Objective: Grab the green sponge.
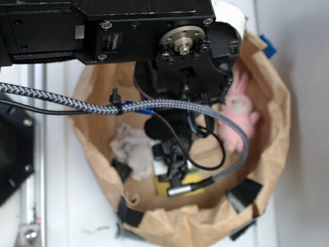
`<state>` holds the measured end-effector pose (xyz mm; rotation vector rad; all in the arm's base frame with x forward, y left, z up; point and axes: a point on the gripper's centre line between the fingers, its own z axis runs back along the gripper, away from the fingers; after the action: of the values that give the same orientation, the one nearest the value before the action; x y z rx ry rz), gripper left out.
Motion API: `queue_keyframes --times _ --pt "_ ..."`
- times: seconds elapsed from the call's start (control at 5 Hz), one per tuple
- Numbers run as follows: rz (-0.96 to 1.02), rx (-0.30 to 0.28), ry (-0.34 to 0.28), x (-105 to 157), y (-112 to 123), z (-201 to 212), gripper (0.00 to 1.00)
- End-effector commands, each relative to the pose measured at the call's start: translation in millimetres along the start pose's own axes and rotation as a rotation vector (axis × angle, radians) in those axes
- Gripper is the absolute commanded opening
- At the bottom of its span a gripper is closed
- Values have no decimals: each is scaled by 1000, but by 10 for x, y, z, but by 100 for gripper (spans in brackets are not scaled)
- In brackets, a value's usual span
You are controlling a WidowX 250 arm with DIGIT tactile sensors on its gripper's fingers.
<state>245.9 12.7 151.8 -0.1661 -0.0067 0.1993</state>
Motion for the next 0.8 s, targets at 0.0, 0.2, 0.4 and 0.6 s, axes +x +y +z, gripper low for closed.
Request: queue_keyframes --times 0.0,0.2,0.4,0.6 --pt "45 52 -10 107 180 -216 100" --pt "101 85 -15 204 233 -351 100" --pt "191 88 -66 308 237 -466 100" --pt "228 98 -162 419 112 -512 100"
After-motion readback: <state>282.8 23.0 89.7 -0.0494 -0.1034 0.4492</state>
